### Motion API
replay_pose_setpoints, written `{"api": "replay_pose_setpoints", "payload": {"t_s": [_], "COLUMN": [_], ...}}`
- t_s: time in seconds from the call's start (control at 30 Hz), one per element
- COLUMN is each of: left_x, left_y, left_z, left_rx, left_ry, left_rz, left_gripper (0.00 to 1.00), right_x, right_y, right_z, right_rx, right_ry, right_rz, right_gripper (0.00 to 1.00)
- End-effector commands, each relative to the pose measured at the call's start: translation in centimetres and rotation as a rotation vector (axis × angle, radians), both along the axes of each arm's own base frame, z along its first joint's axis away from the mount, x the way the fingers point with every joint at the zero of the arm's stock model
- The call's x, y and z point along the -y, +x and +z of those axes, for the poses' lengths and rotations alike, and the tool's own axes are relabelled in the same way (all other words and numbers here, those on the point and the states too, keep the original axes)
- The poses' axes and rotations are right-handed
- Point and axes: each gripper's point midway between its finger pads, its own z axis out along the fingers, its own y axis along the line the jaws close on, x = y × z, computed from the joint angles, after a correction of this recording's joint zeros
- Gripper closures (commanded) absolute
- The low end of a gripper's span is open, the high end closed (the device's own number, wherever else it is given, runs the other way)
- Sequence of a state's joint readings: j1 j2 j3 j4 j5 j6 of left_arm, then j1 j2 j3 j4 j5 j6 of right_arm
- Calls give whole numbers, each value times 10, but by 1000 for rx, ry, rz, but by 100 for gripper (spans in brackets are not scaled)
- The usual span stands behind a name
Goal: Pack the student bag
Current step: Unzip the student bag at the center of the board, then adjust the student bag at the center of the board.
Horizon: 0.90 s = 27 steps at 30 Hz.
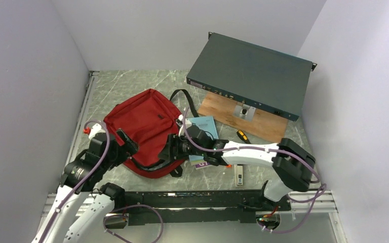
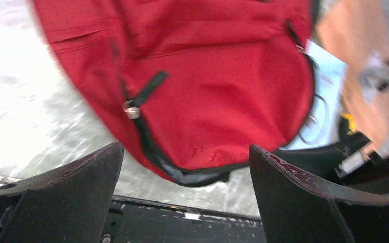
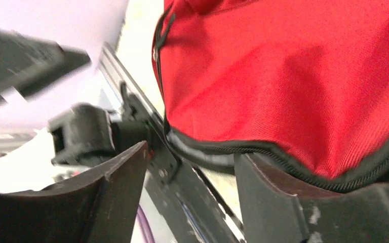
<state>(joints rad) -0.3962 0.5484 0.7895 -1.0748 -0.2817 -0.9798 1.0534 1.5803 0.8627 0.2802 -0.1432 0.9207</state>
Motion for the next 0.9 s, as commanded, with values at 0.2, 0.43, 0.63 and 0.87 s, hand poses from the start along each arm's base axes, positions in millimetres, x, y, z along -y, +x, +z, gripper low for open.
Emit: {"api": "replay_pose_setpoints", "payload": {"t_s": [0.2, 0.43, 0.63, 0.87], "left_x": [131, 154, 192, 164], "left_y": [15, 20, 26, 50], "left_z": [44, 17, -20, -81], "left_rx": [237, 45, -23, -99], "left_ry": [-319, 116, 70, 12], "left_rz": [-718, -886, -884, -641], "left_gripper": [0, 0, 0, 0], "right_x": [119, 177, 224, 233], "right_y": [-5, -10, 7, 17], "right_z": [10, -5, -22, -30], "right_rx": [331, 271, 164, 135], "right_ry": [-352, -367, -334, -255], "right_rz": [-69, -236, -471, -487], "right_gripper": [22, 19, 21, 24]}}
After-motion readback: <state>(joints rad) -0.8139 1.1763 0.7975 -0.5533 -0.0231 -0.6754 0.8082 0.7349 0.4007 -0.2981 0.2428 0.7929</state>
